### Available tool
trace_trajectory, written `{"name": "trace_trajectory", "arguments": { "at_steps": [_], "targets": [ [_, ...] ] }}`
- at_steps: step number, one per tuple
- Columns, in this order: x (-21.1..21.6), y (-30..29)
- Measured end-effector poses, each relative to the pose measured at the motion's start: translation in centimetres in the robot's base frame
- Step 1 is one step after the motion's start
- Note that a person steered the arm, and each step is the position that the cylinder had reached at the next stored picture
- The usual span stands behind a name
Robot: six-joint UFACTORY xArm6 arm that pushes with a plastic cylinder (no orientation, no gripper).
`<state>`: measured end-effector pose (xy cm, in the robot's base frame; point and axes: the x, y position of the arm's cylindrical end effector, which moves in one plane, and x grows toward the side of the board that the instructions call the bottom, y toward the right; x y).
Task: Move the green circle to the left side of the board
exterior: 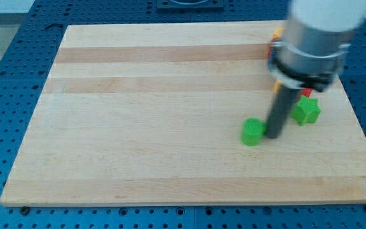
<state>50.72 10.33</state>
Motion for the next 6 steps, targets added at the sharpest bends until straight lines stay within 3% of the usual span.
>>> {"name": "trace_trajectory", "arguments": {
  "at_steps": [1,2,3,5,6],
  "targets": [
    [0.0,-8.4],
    [0.0,-10.2],
    [0.0,-6.0],
    [-0.3,12.6],
    [-3.5,18.6]
  ]
}}
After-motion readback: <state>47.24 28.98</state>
